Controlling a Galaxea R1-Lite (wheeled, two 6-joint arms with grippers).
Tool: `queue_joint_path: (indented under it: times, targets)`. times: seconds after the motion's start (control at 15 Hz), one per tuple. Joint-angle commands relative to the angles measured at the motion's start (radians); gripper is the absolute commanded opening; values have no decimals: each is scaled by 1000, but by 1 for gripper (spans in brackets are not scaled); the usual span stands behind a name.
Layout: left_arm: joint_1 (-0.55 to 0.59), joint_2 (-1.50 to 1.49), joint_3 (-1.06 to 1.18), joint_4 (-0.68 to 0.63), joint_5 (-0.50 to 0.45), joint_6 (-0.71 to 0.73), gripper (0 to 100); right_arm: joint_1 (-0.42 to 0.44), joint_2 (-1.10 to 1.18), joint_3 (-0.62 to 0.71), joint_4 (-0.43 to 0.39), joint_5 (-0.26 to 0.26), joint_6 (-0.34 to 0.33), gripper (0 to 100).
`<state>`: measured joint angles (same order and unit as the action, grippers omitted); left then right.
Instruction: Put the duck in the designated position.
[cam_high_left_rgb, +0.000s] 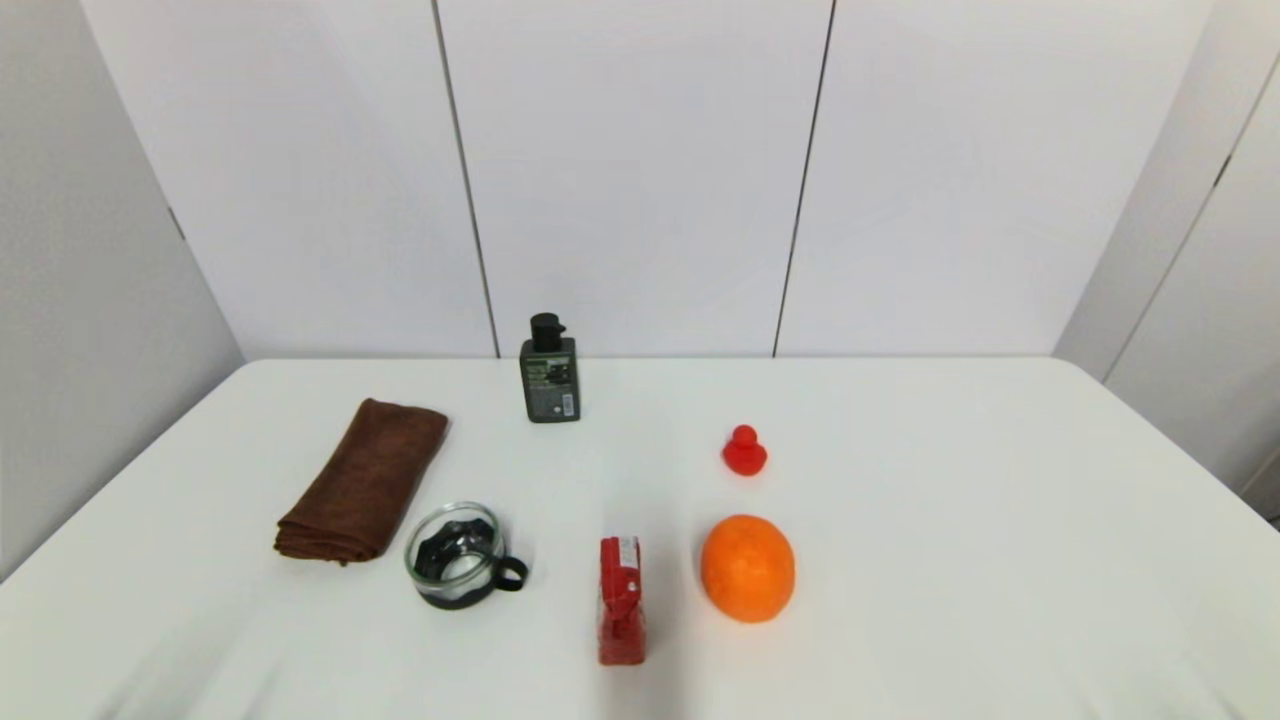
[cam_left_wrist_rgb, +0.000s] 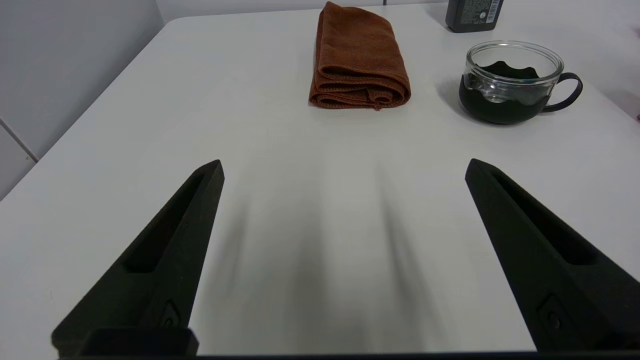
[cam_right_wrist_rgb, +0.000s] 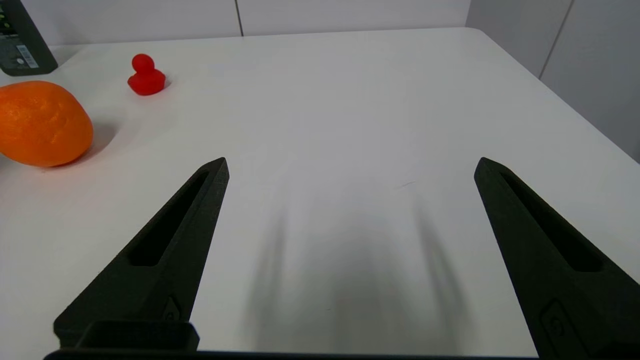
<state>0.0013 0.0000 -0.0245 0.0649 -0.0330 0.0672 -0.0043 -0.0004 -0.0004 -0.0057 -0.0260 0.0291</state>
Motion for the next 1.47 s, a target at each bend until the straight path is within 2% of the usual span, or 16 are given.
queue_joint_path:
  times: [0.07, 1.47]
  targets:
    - [0, 0, 0, 1, -1, 0, 100, 0, 0, -1, 0, 0, 0, 100]
    - [0, 0, 0, 0, -1, 0, 100, 0, 2, 0, 0, -2, 5, 100]
